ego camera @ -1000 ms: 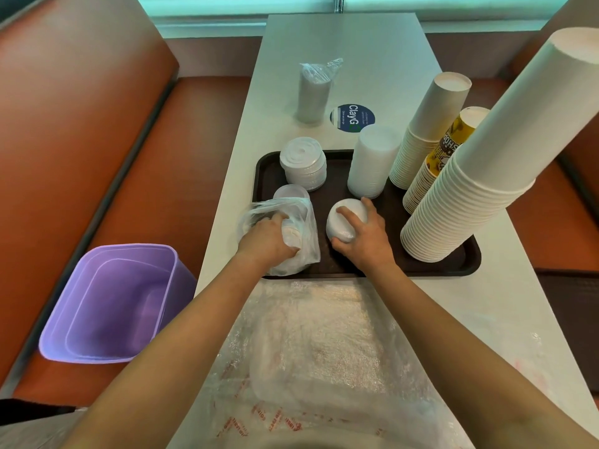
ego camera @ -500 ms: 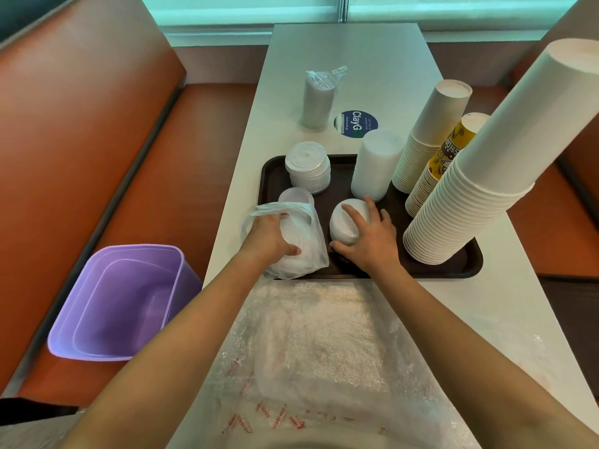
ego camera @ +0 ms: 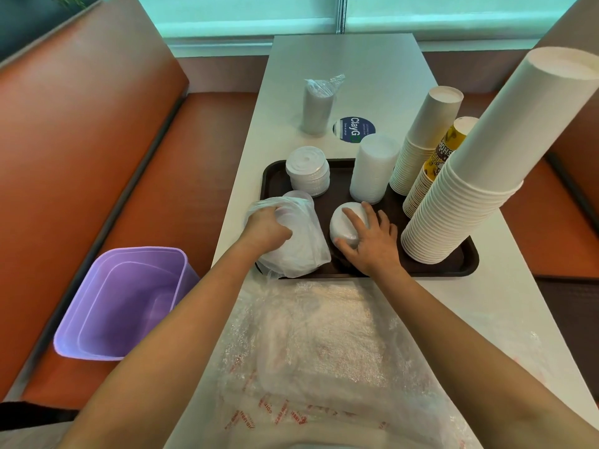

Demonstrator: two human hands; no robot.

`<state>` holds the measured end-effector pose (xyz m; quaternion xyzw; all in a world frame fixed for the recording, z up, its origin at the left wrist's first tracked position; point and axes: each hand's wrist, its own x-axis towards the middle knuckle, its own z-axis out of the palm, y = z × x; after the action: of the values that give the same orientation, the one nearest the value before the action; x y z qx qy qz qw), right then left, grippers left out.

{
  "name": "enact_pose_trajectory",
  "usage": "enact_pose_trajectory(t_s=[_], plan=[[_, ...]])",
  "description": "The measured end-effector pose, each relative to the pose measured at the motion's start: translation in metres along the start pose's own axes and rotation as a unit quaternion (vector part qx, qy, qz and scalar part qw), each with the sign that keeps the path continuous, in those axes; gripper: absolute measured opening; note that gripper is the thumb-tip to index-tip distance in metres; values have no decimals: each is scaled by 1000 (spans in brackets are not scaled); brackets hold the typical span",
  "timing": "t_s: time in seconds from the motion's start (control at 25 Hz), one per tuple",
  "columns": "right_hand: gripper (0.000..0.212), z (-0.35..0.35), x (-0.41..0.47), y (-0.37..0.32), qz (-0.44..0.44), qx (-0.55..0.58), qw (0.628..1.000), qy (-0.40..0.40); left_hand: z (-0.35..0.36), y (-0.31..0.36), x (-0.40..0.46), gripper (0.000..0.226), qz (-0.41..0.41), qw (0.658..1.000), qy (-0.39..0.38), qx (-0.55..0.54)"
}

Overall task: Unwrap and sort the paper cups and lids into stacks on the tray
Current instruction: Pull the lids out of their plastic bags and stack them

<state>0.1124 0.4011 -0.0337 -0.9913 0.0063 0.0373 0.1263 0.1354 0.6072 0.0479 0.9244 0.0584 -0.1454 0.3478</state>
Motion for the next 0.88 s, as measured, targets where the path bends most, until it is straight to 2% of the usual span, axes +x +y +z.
enact_pose_trajectory(t_s=[0.08,0.16,0.28,0.36,0.48,0.56,0.68,0.76,0.88], plan=[[79,-4,-3,-3,-8,-1,1000,23,-3,2,-1,56,-4,1000,4,-12],[76,-9,-9,-8,-28,56,993,102,-5,3,-3,52,5,1000,9,-14],[48,-23,-13,-27,-72,210,935,277,-9,6,-9,52,14,998,18,-55],[36,-39,-16,-48,-113,299,895,310,-12,11,-14,49,13,997,18,-69],[26,-55,-22,-73,-185,350,866,304,-16,19,-23,38,-18,992,-11,-123],[25,-59,-26,-81,-202,370,861,283,-20,23,-29,33,-61,981,-34,-182],[22,-64,-29,-84,-176,388,877,222,-30,24,-36,28,-92,962,-33,-255],[20,-65,-30,-82,-149,377,897,174,-36,23,-41,17,-75,957,-26,-278],[22,-64,-32,-79,-95,373,908,165,-43,21,-46,18,-48,952,-14,-303]])
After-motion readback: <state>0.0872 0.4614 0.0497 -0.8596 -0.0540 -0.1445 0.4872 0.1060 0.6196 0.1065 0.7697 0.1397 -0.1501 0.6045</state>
